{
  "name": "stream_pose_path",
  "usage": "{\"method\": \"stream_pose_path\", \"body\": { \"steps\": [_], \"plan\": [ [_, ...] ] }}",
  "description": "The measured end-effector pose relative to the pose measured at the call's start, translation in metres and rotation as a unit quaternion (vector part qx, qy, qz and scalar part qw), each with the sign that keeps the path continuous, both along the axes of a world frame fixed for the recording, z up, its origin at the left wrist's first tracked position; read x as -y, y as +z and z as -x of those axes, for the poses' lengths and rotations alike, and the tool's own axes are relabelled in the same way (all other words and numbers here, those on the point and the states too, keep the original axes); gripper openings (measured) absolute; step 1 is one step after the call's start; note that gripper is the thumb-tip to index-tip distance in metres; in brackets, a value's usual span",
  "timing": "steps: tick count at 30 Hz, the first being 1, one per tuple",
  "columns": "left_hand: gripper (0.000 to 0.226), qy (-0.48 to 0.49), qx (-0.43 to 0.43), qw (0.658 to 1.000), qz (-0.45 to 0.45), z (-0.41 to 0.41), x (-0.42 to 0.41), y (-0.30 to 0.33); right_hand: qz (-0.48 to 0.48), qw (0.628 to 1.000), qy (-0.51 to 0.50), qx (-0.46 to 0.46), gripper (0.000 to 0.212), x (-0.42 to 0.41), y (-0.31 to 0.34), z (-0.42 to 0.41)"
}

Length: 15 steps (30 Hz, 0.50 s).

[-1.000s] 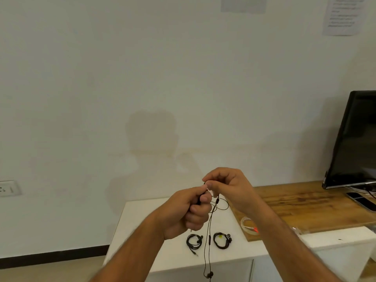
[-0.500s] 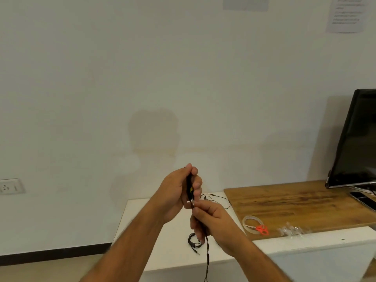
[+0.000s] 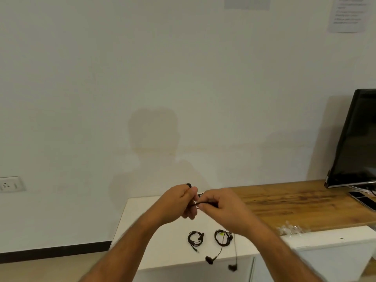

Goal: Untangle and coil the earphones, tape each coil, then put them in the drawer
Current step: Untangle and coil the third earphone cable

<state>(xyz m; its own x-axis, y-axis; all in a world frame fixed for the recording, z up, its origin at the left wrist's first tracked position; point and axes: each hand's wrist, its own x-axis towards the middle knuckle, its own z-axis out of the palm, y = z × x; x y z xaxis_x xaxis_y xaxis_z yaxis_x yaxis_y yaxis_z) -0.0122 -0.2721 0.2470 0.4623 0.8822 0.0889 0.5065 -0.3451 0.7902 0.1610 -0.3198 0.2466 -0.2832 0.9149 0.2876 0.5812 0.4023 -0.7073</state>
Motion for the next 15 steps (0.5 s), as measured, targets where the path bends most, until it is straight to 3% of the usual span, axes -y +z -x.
{"method": "stream_pose_path", "body": {
  "steps": [4,7,12,15],
  "plan": [
    [0.044,-0.056,0.077,0.984,0.15,0.001,0.01,-0.004,-0.051,0.998,-0.012,0.028,0.006,-0.015,0.01,-0.017],
    [0.046,-0.107,0.198,0.932,0.284,0.0,0.017,-0.004,-0.055,0.998,0.017,-0.028,0.003,-0.022,0.021,-0.024],
    [0.041,-0.191,0.325,0.843,0.384,-0.005,0.025,0.001,-0.01,0.977,0.073,-0.198,0.006,-0.027,0.021,-0.022],
    [0.039,-0.219,0.373,0.814,0.387,-0.01,0.027,0.004,0.029,0.944,0.097,-0.313,0.013,-0.023,0.008,-0.011]
  ]
}}
